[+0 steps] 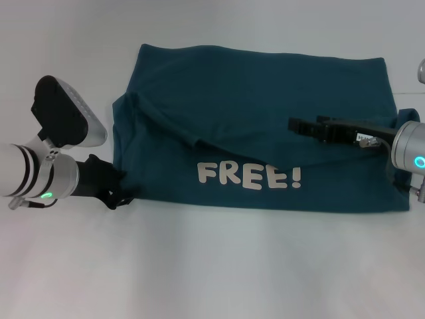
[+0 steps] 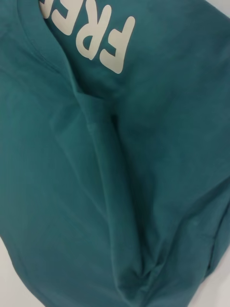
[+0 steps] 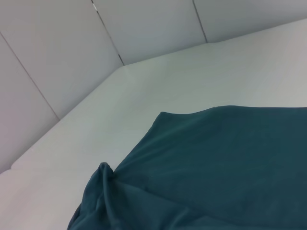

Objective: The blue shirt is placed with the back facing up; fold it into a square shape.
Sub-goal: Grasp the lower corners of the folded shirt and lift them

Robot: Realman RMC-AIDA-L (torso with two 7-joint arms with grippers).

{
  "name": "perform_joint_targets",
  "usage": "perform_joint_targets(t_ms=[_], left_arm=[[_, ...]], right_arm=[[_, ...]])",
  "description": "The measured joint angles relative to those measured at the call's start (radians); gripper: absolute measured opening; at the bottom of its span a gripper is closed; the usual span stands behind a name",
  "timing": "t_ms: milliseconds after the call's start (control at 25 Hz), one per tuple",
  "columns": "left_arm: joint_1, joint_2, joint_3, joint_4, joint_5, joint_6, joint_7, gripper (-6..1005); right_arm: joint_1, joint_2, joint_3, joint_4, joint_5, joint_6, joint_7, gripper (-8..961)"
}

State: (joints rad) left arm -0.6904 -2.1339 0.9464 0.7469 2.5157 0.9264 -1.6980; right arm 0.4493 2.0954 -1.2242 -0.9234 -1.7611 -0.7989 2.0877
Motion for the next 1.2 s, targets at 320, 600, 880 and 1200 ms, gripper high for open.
perform_joint_targets(t_ms=[320,600,880,1200], left_arm=[[0.000,-0.001,0.000,0.000,0.000,0.000,0.000,318],[-0.001,-0.002,0.003,-0.011,0.000,-0.001,0.000,124],[0.007,-0.009,0.030,-0.004,0.003,-0.008,0.011,65],[0.041,-0.014,0.032,0.085,0.003,0.090,0.003,53]], right_arm=[[-0.001,0.000,0.001,0.000,0.003,-0.003,0.000,793],[-0.001,0.002,0.004,0.000,0.003,-0.007,0.000,792],[-0.007,0.002,0.005,0.000,0.003,-0.007,0.000,792],[-0.028,-0.003,0.005,-0.010,-0.032,-0.008,0.009,791]])
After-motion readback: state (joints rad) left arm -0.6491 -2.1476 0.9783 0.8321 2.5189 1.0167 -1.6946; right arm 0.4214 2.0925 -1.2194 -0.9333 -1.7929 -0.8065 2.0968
